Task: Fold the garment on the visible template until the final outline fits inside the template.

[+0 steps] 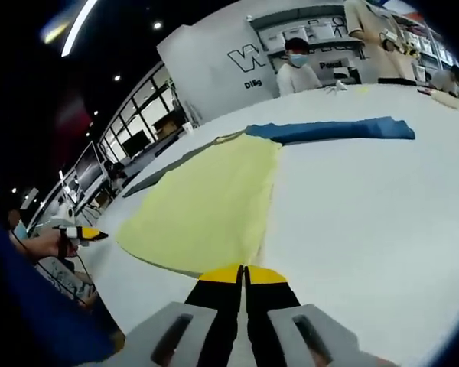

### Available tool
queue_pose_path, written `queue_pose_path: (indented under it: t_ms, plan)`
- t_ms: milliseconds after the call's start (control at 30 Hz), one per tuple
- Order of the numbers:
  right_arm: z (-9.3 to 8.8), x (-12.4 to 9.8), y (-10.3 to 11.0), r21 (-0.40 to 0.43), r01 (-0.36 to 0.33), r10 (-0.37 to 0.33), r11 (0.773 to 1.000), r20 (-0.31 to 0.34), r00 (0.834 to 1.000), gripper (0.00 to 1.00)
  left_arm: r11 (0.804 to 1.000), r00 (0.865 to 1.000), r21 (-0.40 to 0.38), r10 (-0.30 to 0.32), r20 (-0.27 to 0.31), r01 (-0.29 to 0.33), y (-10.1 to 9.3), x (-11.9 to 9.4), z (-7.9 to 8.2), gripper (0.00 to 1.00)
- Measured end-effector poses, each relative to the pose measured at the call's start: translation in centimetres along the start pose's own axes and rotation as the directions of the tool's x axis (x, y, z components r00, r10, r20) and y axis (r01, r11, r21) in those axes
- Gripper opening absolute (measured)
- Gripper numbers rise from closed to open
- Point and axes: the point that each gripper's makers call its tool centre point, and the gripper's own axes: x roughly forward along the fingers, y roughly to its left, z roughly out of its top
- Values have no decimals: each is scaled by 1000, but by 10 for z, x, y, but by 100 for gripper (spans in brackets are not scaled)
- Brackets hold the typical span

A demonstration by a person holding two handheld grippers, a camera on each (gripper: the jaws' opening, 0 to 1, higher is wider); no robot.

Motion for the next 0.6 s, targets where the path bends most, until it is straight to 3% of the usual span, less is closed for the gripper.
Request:
queue_pose_path:
  t_ms: [200,300,400,500,600]
  plan:
    - [2,-1,3,4,-3,3,1000,4,1000,0,1000,999,31,5,-48,-4,2,32,-2,28]
    - [3,-1,2,8,-4,4,1000,3,1000,0,999,998,37,13,-57,-11,5,43,-3,22]
    - [3,-1,2,13,-2,2,1000,5,1000,0,999,998,22,28,-54,-27,6,45,0,16]
    - [2,-2,1,23,1,-1,1000,6,1000,0,996,995,44,75,-72,-71,13,44,-6,3]
    - [2,-4,2,40,-2,1,999,15,1000,0,997,995,22,77,-59,-76,15,42,-5,3]
